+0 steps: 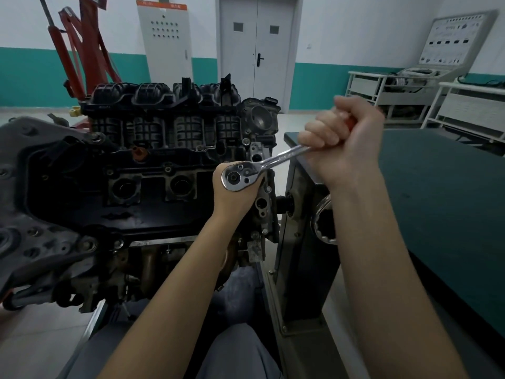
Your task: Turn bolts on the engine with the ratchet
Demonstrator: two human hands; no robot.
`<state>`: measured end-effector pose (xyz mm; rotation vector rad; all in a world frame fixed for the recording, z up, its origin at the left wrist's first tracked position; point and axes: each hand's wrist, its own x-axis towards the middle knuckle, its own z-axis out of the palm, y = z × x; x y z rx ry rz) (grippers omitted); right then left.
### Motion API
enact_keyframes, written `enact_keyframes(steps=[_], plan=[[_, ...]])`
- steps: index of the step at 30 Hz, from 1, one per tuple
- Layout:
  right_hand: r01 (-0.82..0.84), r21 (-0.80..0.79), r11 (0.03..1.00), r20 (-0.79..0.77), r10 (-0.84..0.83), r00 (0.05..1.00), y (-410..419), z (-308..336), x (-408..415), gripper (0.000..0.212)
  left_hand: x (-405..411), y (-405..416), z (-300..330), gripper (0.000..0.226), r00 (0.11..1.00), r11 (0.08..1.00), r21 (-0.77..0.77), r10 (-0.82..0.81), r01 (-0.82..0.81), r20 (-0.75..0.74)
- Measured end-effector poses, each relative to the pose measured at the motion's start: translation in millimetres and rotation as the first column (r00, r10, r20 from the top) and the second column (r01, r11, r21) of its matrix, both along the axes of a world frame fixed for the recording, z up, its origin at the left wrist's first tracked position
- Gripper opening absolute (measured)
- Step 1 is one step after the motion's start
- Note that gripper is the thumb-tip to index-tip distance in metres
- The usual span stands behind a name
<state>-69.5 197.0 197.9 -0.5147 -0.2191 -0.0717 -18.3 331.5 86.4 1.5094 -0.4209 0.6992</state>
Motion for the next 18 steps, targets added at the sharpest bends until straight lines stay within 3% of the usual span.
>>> enact_keyframes(steps=[4, 8, 11, 15, 18], plan=[[-0.009, 0.008, 1.0, 0.011, 0.009, 1.0, 5, 1, -1, 0.04, -1, 2, -1, 0.039, 0.999, 0.999, -0.026, 0.024, -0.025, -0.031], [0.168, 0.233, 0.958, -0.023, -0.167, 0.986, 12, -46, -34, 0.039, 2, 3, -6, 0.052, 0.993, 0.994, -0.014, 0.111, -0.112, -0.033], [0.206, 0.354, 0.912, -0.046, -0.203, 0.978, 23, -75, -56, 0.037, 0, -2, -3, 0.055, 0.99, 0.989, -0.063, 0.134, -0.136, -0.034], [0.2, 0.314, 0.928, -0.028, -0.202, 0.979, 17, -67, -49, 0.034, 4, -2, -4, 0.058, 0.994, 0.993, -0.044, 0.111, -0.112, -0.019], [0.13, 0.175, 0.976, -0.009, -0.131, 0.991, 4, -34, -25, 0.035, 7, 1, -6, 0.041, 0.997, 0.997, 0.033, 0.076, -0.076, -0.004]])
